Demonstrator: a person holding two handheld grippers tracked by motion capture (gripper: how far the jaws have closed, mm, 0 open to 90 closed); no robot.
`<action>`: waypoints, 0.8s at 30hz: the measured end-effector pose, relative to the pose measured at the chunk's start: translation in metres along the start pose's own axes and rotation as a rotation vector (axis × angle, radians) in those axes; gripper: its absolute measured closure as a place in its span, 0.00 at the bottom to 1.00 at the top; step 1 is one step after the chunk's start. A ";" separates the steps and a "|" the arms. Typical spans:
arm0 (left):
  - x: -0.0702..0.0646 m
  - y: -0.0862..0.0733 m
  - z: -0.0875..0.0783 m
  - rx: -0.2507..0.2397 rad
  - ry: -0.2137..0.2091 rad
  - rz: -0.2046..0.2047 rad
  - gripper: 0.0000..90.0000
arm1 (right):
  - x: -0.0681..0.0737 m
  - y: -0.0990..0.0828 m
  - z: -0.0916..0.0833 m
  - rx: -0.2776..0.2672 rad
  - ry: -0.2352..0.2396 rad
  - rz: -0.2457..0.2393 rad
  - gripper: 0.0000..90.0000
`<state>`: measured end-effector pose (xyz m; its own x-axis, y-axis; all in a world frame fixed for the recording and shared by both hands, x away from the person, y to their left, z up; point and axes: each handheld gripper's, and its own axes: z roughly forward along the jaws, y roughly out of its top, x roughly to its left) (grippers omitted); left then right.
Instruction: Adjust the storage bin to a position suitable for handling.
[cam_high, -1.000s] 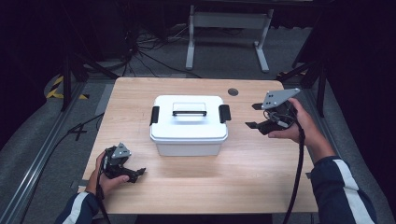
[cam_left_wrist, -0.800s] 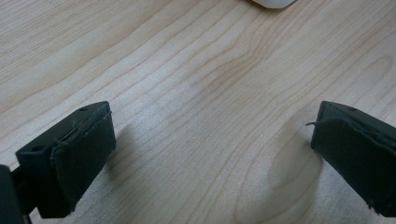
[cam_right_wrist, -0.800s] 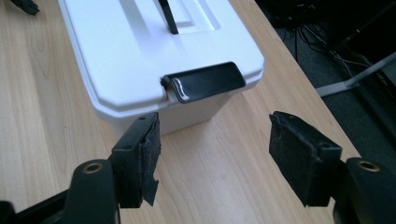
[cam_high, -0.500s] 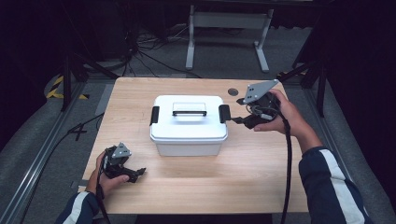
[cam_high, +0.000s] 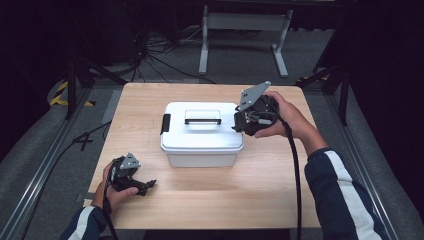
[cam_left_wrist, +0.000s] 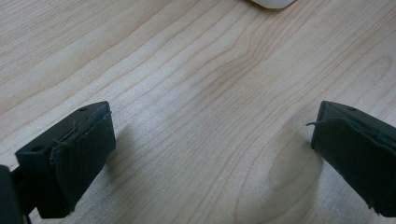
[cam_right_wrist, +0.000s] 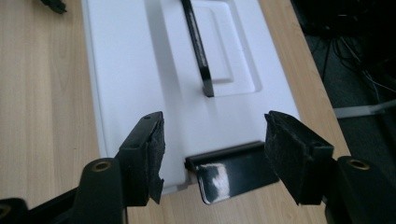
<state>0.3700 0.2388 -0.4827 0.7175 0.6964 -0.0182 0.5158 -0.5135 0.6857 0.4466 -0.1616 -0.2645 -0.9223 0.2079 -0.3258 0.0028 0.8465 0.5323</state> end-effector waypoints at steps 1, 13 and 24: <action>0.000 0.000 0.000 0.006 -0.001 -0.002 0.00 | 0.000 0.003 0.004 0.002 0.009 -0.014 0.44; -0.001 0.000 0.000 -0.002 0.006 -0.011 0.01 | 0.003 0.036 0.037 0.052 0.030 -0.113 0.53; -0.004 -0.002 -0.001 -0.003 0.030 -0.037 0.01 | 0.000 0.051 0.055 0.117 0.054 -0.158 0.72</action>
<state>0.3654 0.2374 -0.4828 0.6834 0.7297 -0.0221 0.5406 -0.4856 0.6870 0.4683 -0.0916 -0.2801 -0.9342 0.0444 -0.3539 -0.1013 0.9183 0.3827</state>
